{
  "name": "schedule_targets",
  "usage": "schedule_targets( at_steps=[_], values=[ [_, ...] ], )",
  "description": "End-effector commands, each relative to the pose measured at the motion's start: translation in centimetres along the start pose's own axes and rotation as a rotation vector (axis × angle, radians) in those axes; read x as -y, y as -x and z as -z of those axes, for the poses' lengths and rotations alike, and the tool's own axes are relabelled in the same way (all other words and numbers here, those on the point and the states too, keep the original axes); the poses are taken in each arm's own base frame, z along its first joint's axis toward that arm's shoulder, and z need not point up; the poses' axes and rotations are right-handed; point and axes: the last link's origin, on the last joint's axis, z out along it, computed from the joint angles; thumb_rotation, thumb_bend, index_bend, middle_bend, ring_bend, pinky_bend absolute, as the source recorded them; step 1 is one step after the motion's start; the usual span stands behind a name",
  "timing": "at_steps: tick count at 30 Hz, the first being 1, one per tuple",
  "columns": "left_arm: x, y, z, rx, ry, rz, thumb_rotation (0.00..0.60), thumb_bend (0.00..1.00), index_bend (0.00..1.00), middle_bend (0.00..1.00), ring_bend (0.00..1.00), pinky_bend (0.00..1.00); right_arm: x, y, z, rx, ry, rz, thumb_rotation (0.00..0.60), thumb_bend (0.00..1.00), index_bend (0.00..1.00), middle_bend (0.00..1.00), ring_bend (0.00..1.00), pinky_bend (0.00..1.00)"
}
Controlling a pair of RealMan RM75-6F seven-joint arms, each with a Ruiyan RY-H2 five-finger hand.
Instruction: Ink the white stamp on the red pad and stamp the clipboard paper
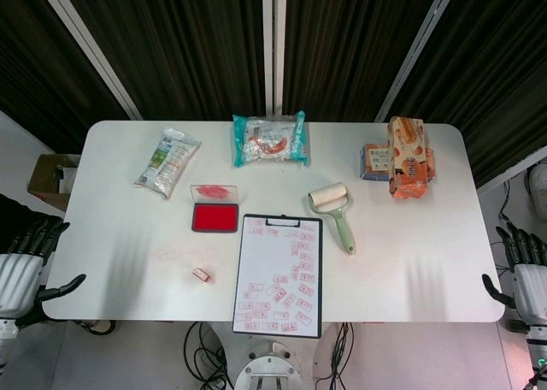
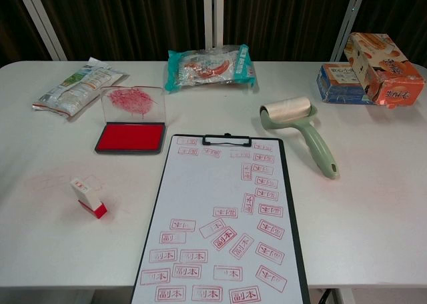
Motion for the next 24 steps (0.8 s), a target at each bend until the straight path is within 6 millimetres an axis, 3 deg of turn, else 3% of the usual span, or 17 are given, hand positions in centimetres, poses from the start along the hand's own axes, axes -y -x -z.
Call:
schedule_targets(
  at_steps=[1,10,11,12,13,14,15,16,17,20,22,24],
  values=[
    [0.0,-0.1,0.1,0.0,-0.002,0.007,0.0,0.07,0.13,0.11,0.11,0.19,-0.1,0.1,-0.1,0.002,0.004,0.0,0.6,0.23,0.0,0.0,0.0,0.0],
    [-0.6,-0.1,0.5,0.004,0.019,0.033,0.007,0.07,0.13,0.11,0.11,0.19,-0.2,0.0,0.2,-0.004,0.003,-0.008,0.6,0.23,0.0,0.0,0.0,0.0],
    [-0.9,0.0,0.5,0.006,0.031,0.04,0.052,0.07,0.13,0.11,0.11,0.19,-0.3,-0.1,0.2,-0.008,0.006,-0.01,0.6,0.23,0.0,0.0,0.0,0.0],
    [-1.2,0.1,0.5,0.01,0.043,0.038,0.14,0.07,0.13,0.11,0.11,0.19,-0.4,-0.2,0.2,-0.011,0.007,-0.013,0.6,0.23,0.0,0.0,0.0,0.0],
    [-1.5,0.3,0.6,0.015,0.055,0.03,0.298,0.07,0.13,0.11,0.11,0.2,-0.4,-0.3,0.1,-0.017,0.008,-0.015,0.6,0.23,0.0,0.0,0.0,0.0],
    [-1.8,0.4,0.6,0.019,0.074,0.02,0.377,0.07,0.13,0.11,0.11,0.2,-0.5,-0.4,0.1,-0.023,0.01,-0.017,0.6,0.23,0.0,0.0,0.0,0.0],
    [-2.1,0.6,0.6,0.017,0.093,0.008,0.511,0.07,0.13,0.11,0.11,0.23,-0.5,-0.4,0.1,-0.026,0.011,-0.017,0.6,0.23,0.0,0.0,0.0,0.0],
    [-2.5,0.8,0.5,0.009,0.117,0.002,0.592,0.07,0.14,0.12,0.12,0.28,-0.6,-0.5,0.1,-0.029,0.013,-0.017,0.6,0.23,0.0,0.0,0.0,0.0],
    [-3.0,1.1,0.5,-0.008,0.14,0.002,0.6,0.07,0.15,0.12,0.15,0.32,-0.6,-0.6,0.0,-0.03,0.015,-0.017,0.6,0.23,0.0,0.0,0.0,0.0],
    [-4.2,2.0,0.3,-0.016,0.213,0.025,0.6,0.08,0.18,0.21,0.42,0.66,-0.8,-0.8,0.0,-0.03,0.017,-0.01,0.6,0.23,0.0,0.0,0.0,0.0],
    [-5.1,3.0,0.1,0.031,0.247,0.064,0.6,0.11,0.19,0.3,0.72,0.92,-0.8,-0.9,-0.1,-0.028,0.017,-0.002,0.6,0.23,0.0,0.0,0.0,0.0],
    [-5.8,3.7,-0.2,0.06,0.275,0.072,0.6,0.14,0.2,0.34,0.83,1.0,-0.8,-0.9,-0.2,-0.025,0.017,0.0,0.6,0.23,0.0,0.0,0.0,0.0]
  ],
)
